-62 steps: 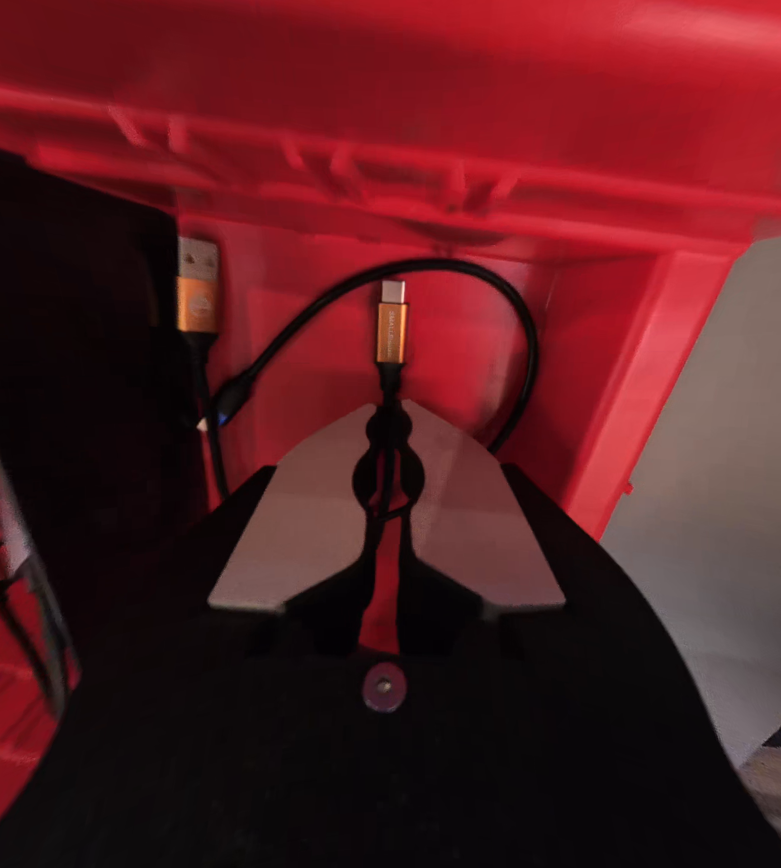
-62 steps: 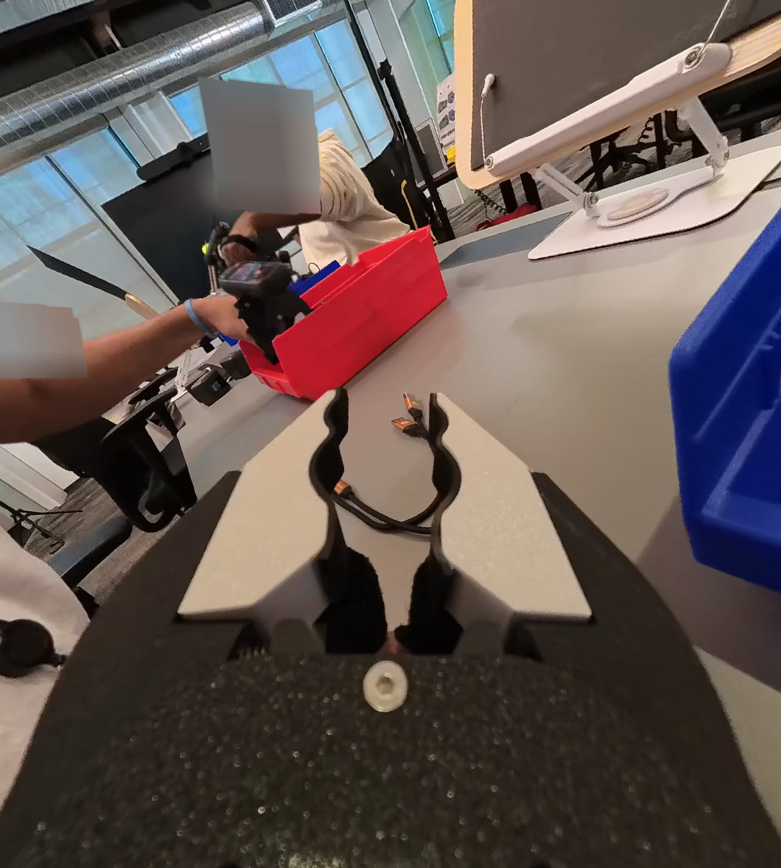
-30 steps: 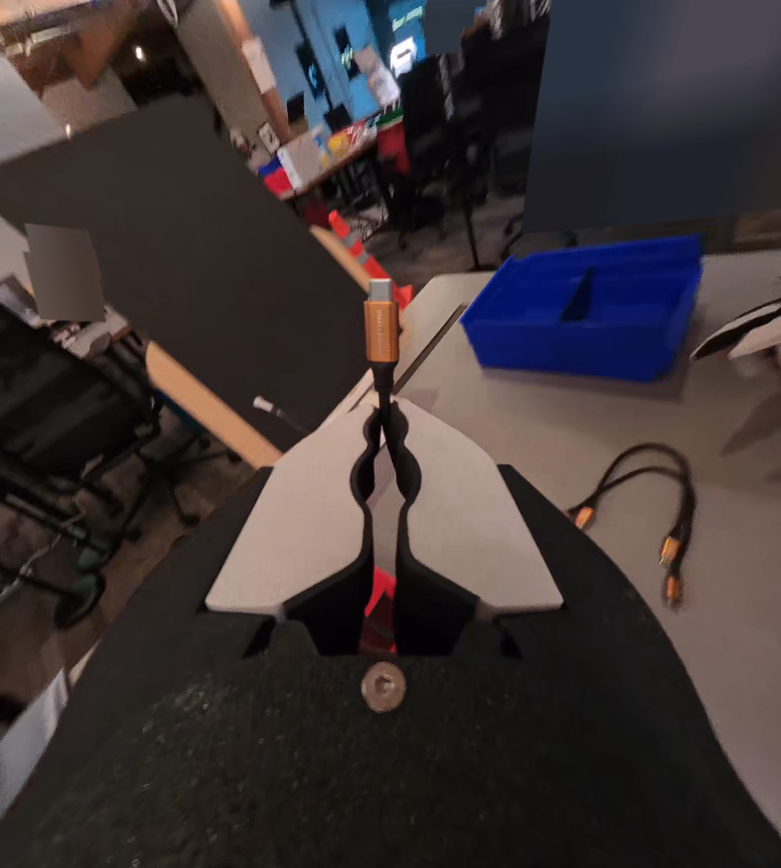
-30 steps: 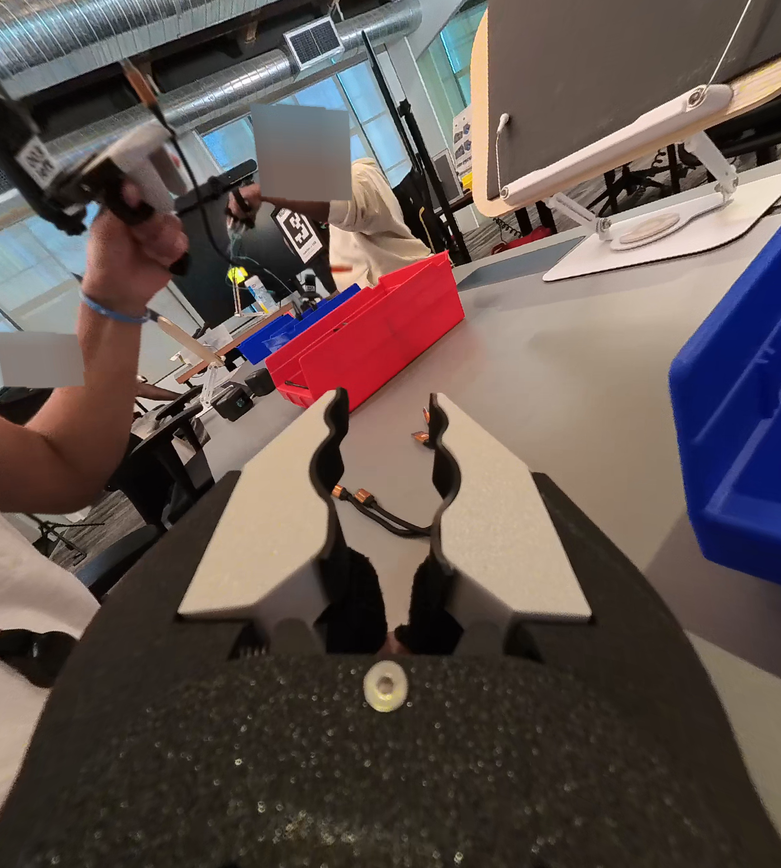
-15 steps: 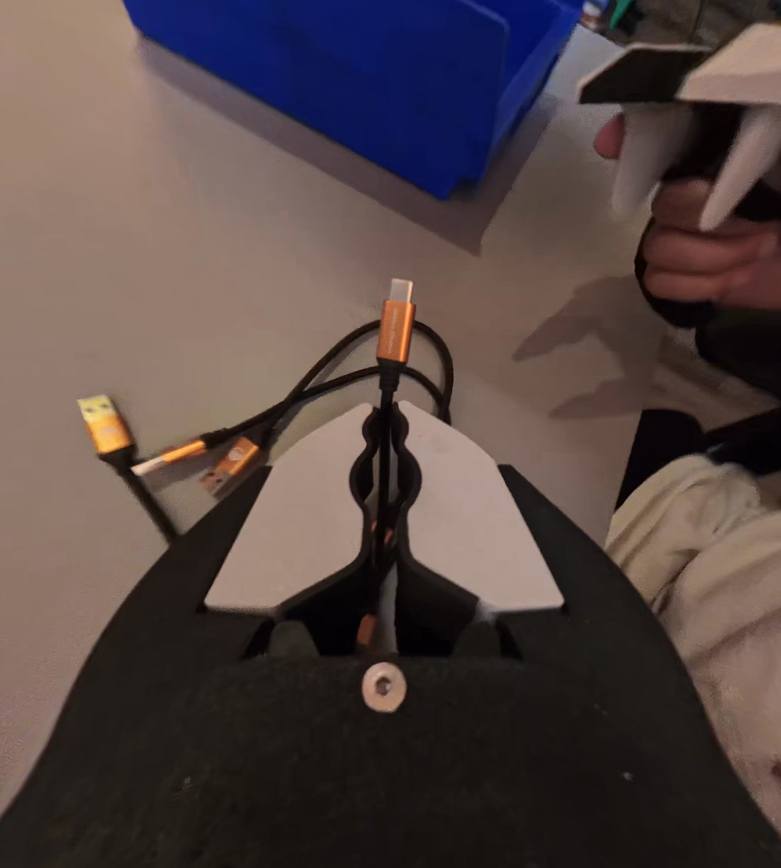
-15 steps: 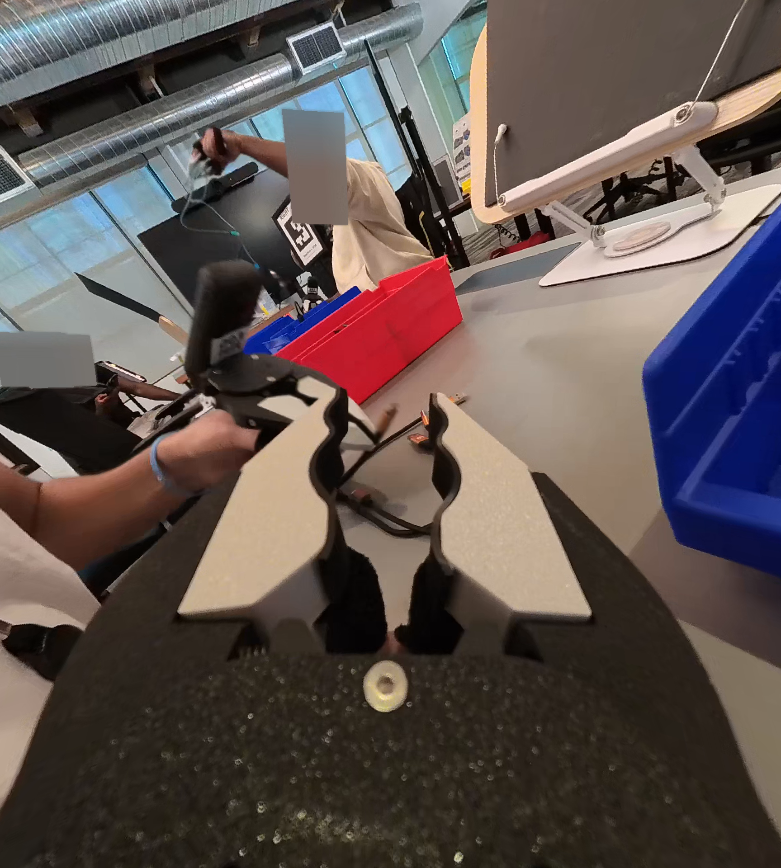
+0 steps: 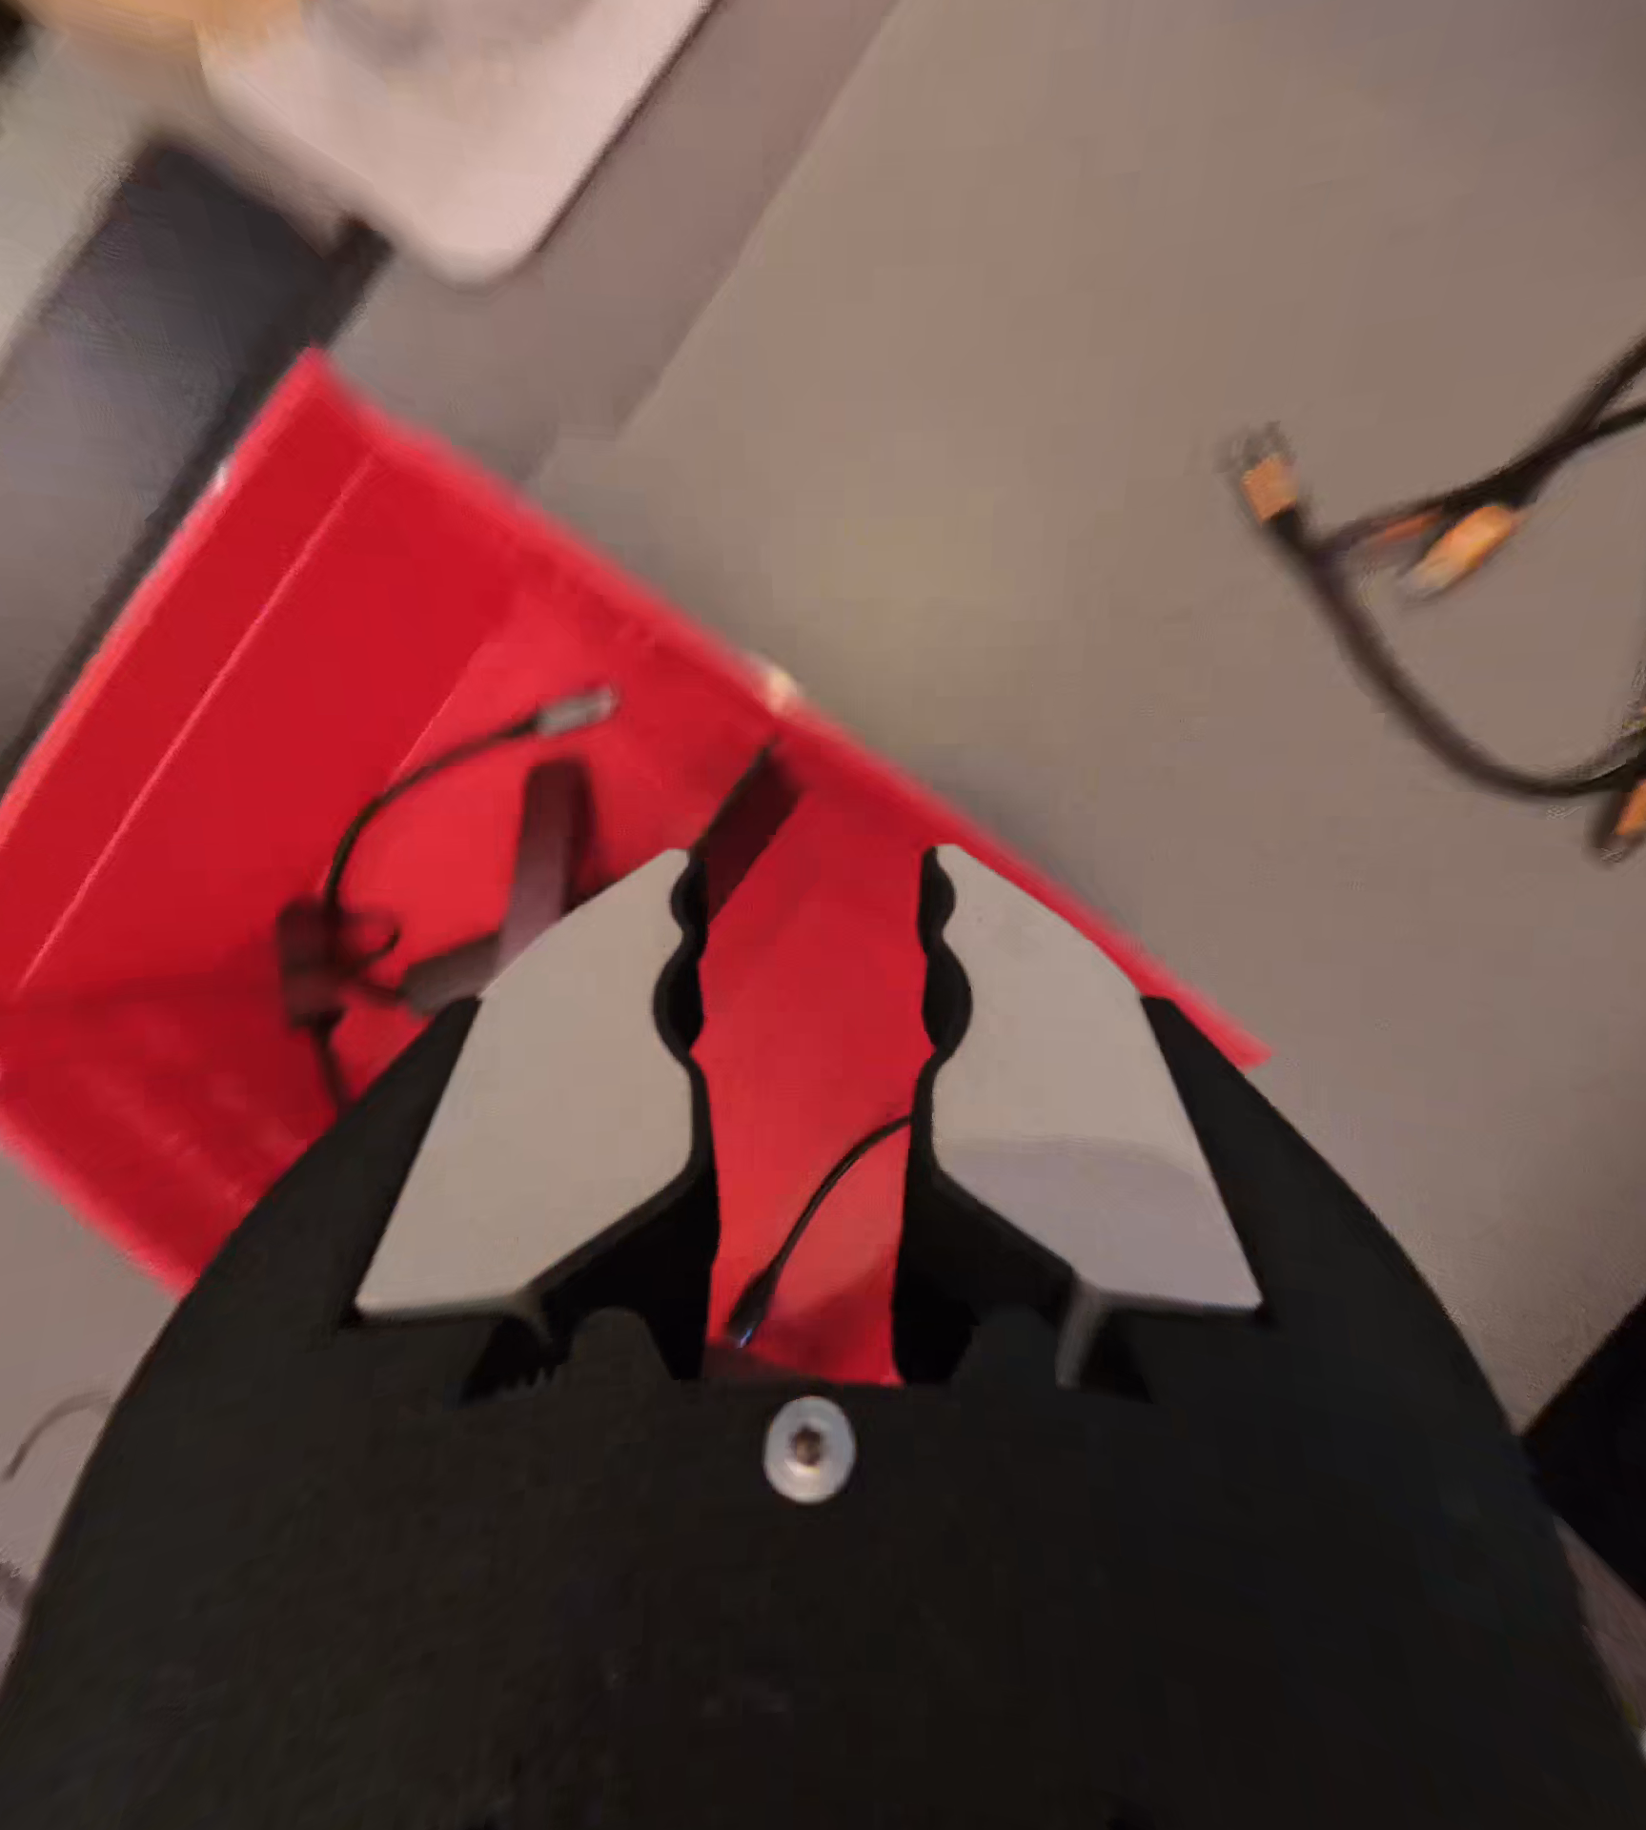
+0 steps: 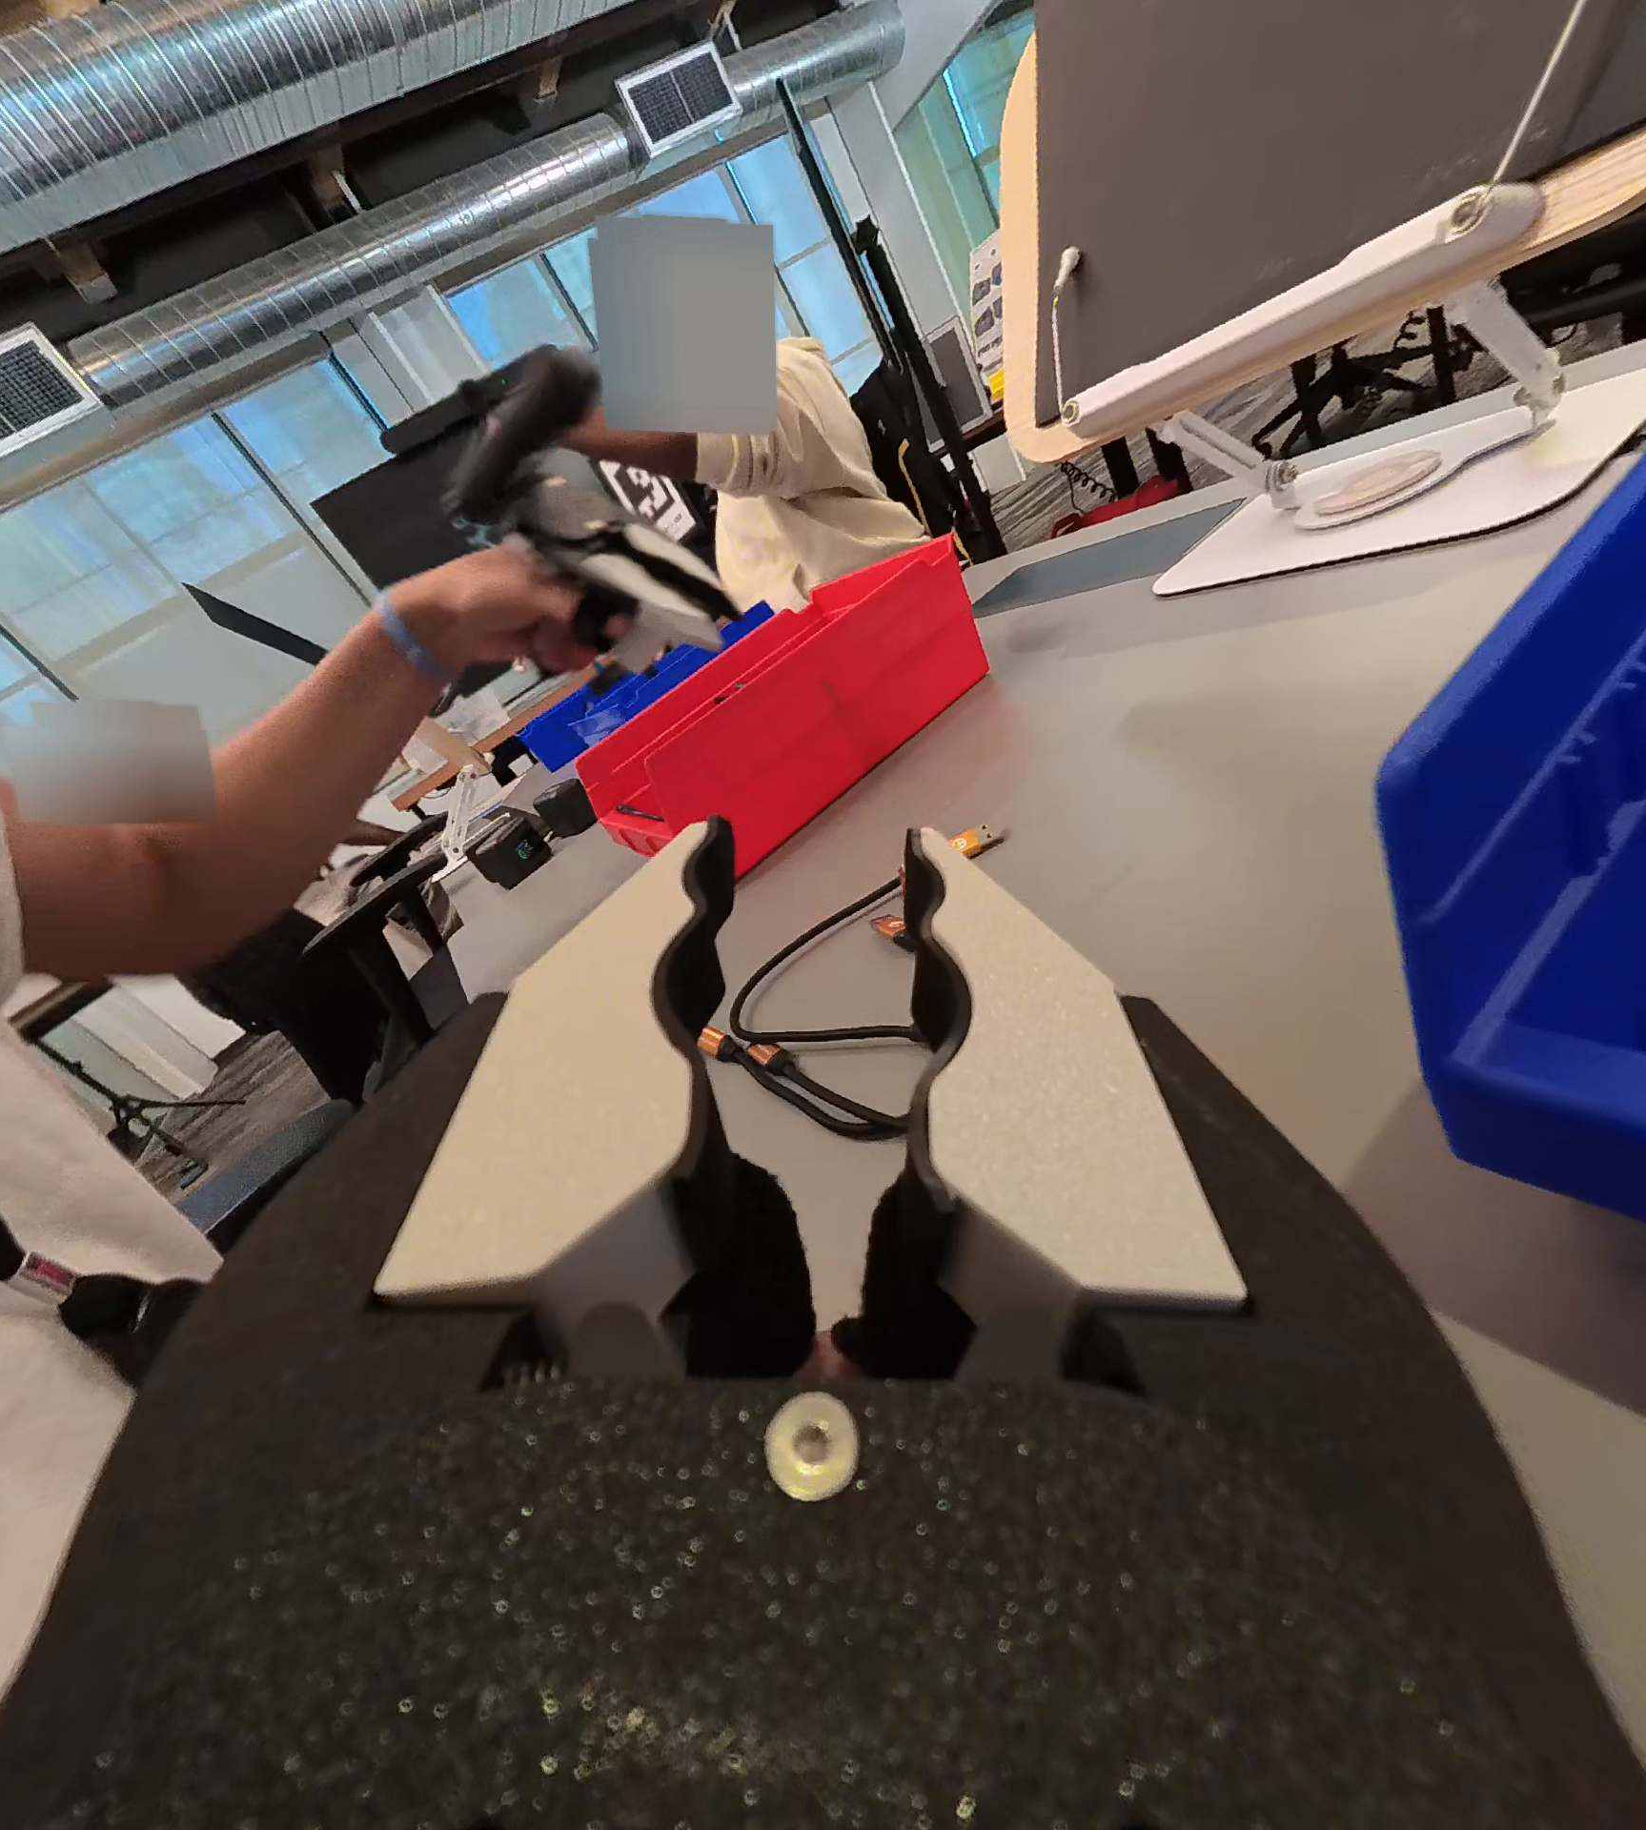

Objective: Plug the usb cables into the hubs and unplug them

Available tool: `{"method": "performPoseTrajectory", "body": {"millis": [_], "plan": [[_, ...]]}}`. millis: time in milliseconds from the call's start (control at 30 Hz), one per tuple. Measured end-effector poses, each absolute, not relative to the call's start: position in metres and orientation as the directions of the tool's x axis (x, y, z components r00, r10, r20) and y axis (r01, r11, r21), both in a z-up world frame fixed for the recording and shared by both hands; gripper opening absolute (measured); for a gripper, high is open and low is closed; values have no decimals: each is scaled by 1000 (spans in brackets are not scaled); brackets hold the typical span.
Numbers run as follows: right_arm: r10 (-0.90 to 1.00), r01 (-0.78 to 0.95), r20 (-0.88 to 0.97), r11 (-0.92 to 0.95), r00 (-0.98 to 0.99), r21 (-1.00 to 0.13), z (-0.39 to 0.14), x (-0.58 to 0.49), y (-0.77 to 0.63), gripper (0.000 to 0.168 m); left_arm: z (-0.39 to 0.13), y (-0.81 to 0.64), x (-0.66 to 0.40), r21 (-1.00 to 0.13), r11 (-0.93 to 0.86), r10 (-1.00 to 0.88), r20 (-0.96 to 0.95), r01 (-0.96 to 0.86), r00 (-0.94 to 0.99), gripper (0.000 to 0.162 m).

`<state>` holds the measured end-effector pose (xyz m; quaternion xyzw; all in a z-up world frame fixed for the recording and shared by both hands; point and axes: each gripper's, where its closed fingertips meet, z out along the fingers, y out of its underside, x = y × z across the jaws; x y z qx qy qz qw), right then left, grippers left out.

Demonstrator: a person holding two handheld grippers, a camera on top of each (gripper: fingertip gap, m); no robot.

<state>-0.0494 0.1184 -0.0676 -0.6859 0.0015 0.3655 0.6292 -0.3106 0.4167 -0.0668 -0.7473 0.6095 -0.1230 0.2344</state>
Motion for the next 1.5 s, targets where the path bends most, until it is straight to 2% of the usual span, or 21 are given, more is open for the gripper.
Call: {"method": "performPoseTrajectory", "body": {"millis": [100,233,300,367,400,467,500,633,767,833,867,933,1000,1100,1167,1267,1300,1333,1367,1433,1500], "plan": [[462,-453,-501,-219,732,-864,-69,-54,123,32,-94,467,-335,-354,-271,-954,-23,-895,298,43],[468,-444,-499,-231,730,-866,-71,-59,128,32,-125,492,-332,-225,-442,-892,212,-868,399,44],[469,-437,-495,-236,732,-868,-72,-61,129,32,-139,491,-334,-108,-483,-848,302,-869,435,52],[467,-430,-491,-238,735,-871,-73,-62,128,33,-150,489,-335,-35,-509,-812,350,-860,467,52],[466,-429,-490,-238,737,-872,-74,-62,128,33,-154,484,-336,3,-505,-800,372,-863,470,52],[464,-432,-491,-233,738,-871,-73,-60,127,32,-160,482,-342,58,-492,-801,361,-868,478,37],[463,-438,-493,-231,736,-869,-72,-60,128,32,-159,483,-341,52,-499,-799,358,-865,482,25],[484,-454,-502,-222,717,-863,-65,-63,131,33,-143,495,-346,-15,-451,-866,250,-892,433,22],[518,-399,-460,-232,721,-887,-59,-79,140,32,-93,488,-334,-220,-439,-888,254,-871,383,22],[532,-314,-393,-238,749,-919,-56,-89,149,32,-58,464,-321,-331,-439,-883,332,-835,333,22],[527,-229,-318,-227,788,-946,-55,-93,156,32,-40,448,-313,-379,-436,-878,378,-816,294,22],[534,39,-52,-158,844,-987,-48,-103,173,35,-11,410,-299,-439,-414,-867,456,-798,199,22],[533,324,270,-8,802,-946,-31,-121,188,43,9,366,-283,-459,-371,-848,521,-807,94,22],[380,650,683,234,623,-723,1,-147,214,49,20,304,-260,-436,-293,-801,598,-851,-30,21],[250,741,815,341,522,-579,18,-166,227,51,16,270,-247,-397,-249,-765,640,-884,-72,22],[227,805,888,376,400,-459,7,-187,238,47,7,231,-231,-366,-178,-731,670,-914,-126,22],[208,831,903,357,375,-427,3,-184,241,38,3,221,-227,-361,-157,-725,674,-919,-141,22],[198,839,910,355,364,-413,0,-183,240,14,0,212,-224,-361,-139,-722,674,-922,-155,22],[216,836,906,353,365,-421,-4,-182,236,8,-5,206,-221,-363,-123,-728,666,-924,-165,22],[308,814,866,319,395,-485,-17,-178,226,7,-15,205,-216,-391,-90,-782,598,-916,-178,23],[380,763,789,262,482,-592,-25,-170,218,7,-19,218,-205,-493,-71,-879,442,-867,-180,31]]}}
